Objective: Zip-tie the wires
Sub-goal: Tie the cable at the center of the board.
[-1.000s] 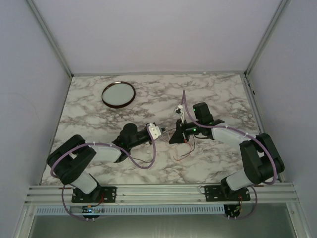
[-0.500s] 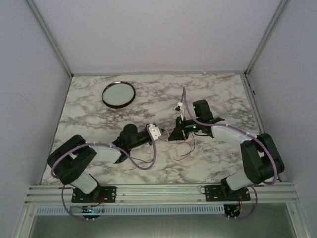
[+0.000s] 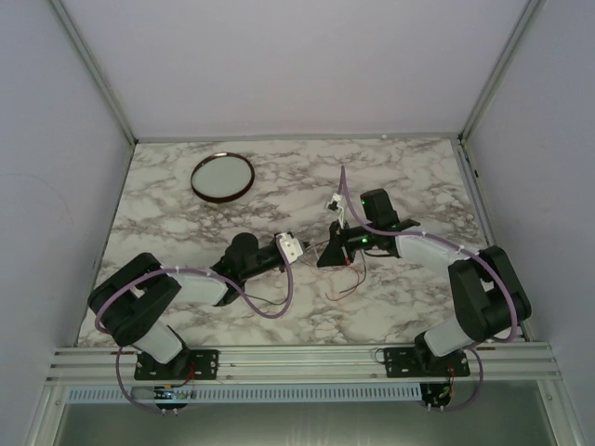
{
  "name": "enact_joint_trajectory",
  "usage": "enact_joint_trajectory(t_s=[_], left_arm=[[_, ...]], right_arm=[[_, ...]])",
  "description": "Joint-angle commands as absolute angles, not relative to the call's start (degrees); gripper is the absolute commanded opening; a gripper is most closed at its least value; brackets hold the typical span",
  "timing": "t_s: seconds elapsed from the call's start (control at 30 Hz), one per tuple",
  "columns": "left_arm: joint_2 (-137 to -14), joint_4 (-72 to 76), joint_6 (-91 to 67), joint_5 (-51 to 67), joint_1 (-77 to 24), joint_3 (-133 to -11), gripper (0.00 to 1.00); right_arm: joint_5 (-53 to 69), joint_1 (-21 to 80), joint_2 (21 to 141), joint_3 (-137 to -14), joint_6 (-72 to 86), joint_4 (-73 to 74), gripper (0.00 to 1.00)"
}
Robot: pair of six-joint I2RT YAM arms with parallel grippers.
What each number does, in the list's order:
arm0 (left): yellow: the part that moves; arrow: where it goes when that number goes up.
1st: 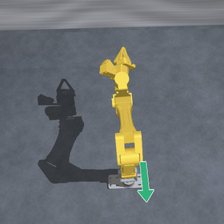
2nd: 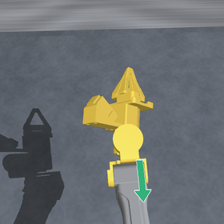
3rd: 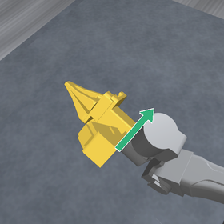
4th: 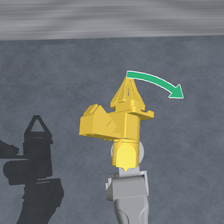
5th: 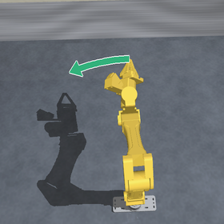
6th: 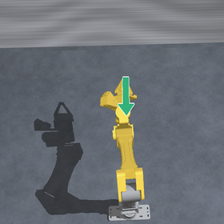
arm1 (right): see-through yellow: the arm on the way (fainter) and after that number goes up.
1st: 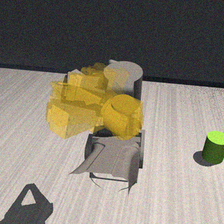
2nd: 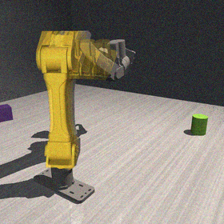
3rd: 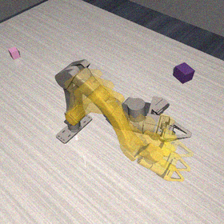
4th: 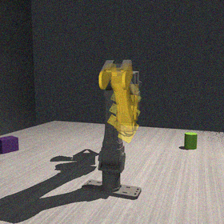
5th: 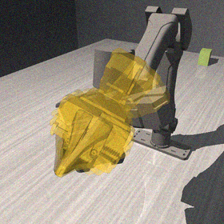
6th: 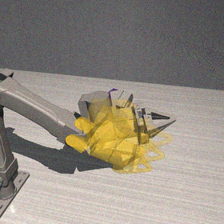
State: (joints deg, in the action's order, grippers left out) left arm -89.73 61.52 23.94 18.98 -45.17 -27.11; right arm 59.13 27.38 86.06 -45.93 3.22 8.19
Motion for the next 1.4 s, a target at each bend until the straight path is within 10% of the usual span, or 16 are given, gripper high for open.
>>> enact_joint_trajectory(t_s=[0.0, 1.37], left_arm=[[-88.33, 64.68, 24.85, 19.88, -45.44, -26.72, 0.0], [-88.55, 64.69, 25.14, 19.38, -45.95, -26.63, 0.0]], right_arm=[[60.36, 26.99, 87.23, -47.49, 1.24, 9.33, 0.0], [59.16, 26.33, 86.75, -49.63, -0.43, 10.31, 0.0]])
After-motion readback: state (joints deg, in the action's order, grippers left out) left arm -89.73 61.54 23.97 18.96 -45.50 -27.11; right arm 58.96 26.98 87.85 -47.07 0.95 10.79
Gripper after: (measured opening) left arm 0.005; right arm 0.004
